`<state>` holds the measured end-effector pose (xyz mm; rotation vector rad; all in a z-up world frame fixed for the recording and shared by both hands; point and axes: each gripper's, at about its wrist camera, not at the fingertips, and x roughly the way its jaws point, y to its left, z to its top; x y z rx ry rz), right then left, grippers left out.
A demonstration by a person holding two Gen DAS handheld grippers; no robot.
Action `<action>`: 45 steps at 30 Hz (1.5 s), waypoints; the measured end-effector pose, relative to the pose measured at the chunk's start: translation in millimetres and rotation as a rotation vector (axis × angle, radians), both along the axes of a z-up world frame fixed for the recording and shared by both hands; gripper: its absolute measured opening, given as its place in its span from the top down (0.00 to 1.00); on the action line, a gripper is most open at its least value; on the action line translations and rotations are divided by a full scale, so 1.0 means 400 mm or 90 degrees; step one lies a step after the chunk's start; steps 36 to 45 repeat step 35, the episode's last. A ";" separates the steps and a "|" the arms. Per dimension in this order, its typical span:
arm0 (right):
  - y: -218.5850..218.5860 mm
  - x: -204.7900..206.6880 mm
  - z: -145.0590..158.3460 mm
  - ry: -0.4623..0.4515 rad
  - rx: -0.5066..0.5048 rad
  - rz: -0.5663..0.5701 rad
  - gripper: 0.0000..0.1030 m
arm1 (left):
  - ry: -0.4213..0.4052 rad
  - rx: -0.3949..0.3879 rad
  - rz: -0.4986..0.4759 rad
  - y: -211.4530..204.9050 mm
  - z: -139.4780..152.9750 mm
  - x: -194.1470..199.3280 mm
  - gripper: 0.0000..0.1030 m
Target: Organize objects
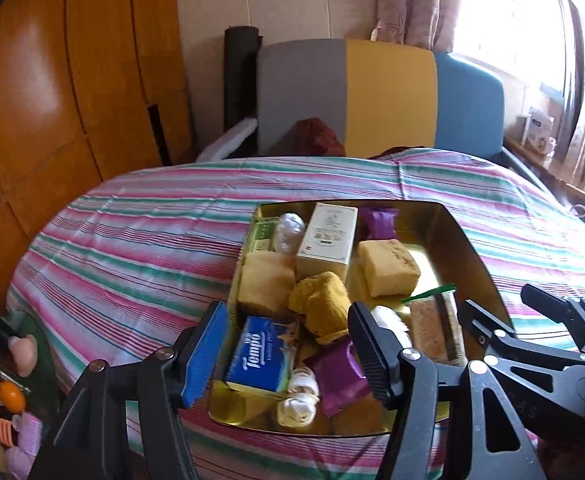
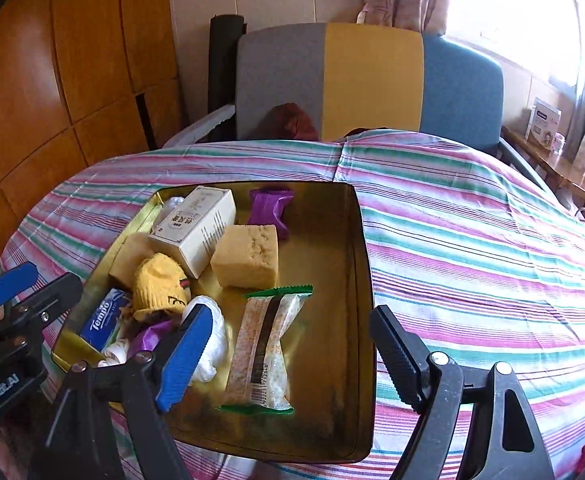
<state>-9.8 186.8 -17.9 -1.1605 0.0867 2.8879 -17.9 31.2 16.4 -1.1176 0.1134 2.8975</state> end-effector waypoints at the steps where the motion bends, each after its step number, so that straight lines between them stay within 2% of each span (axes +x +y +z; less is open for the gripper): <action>1: -0.001 0.000 -0.001 -0.001 -0.003 0.001 0.20 | -0.005 0.005 -0.001 -0.001 -0.003 -0.001 0.39; 11: -0.014 0.000 -0.004 0.005 -0.001 -0.003 0.20 | -0.017 0.041 -0.019 -0.005 -0.004 0.002 0.40; 15: -0.017 0.000 -0.004 0.006 0.000 -0.001 0.20 | -0.010 0.036 -0.022 0.001 -0.001 0.006 0.40; 24: -0.012 0.001 -0.007 0.005 0.001 0.000 0.19 | -0.019 0.056 -0.032 0.002 -0.006 0.006 0.40; 32: -0.012 -0.003 -0.015 -0.001 0.000 0.004 0.19 | 0.019 0.058 -0.029 -0.008 0.005 0.015 0.43; 45: -0.011 -0.002 -0.014 0.000 -0.001 0.003 0.19 | 0.006 0.061 -0.031 -0.009 0.005 0.007 0.43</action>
